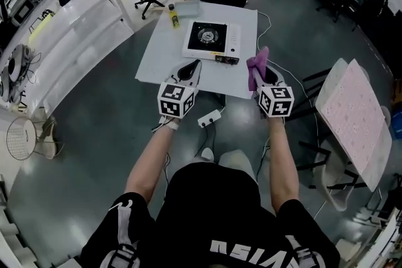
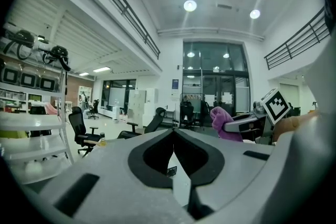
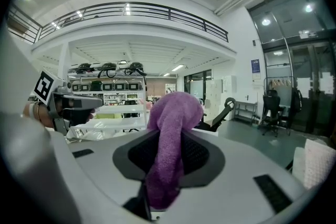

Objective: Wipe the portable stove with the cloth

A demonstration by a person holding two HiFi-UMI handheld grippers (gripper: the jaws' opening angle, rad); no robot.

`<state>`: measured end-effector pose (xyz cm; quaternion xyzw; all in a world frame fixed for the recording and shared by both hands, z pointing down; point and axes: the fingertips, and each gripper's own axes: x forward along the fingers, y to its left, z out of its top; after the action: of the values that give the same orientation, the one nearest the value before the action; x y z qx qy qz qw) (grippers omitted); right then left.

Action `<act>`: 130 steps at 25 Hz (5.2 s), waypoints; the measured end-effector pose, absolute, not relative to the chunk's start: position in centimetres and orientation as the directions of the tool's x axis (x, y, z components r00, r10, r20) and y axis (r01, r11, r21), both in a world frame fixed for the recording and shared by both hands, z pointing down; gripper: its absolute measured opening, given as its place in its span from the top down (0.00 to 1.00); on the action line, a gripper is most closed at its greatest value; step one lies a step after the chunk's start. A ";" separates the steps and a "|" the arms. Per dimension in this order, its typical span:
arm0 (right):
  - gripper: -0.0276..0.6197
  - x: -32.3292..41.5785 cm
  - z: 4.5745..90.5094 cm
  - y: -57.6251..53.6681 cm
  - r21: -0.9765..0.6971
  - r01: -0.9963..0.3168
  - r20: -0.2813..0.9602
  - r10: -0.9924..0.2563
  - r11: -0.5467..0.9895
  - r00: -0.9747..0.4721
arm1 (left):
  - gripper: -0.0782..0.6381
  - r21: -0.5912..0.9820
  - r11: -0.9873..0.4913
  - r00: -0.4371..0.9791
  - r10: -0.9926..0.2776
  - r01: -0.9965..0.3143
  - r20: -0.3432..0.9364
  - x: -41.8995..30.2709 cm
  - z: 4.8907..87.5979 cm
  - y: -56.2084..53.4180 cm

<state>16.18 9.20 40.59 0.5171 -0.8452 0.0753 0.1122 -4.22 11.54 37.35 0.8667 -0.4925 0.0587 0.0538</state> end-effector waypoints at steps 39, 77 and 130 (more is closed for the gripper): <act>0.79 18.5 46.9 -24.6 -0.072 -0.819 0.366 -0.749 0.569 -0.552 | 0.88 0.052 -0.446 0.443 -0.858 -0.894 0.259 1.5 43.5 -18.8; 0.79 15.0 68.2 -39.4 -0.079 -0.689 0.665 -0.477 0.721 -0.575 | 0.88 0.165 -0.365 0.401 -0.810 -0.916 0.428 4.4 58.2 -30.5; 0.80 9.8 69.8 -20.5 -0.062 -0.608 0.668 -0.420 0.791 -0.614 | 0.88 0.267 -0.214 0.305 -0.878 -0.940 0.369 0.3 56.4 -15.2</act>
<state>9.84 -20.45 69.83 0.2898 -0.8870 0.1428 0.3300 0.32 -15.21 56.43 0.7759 -0.5856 0.0688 0.2242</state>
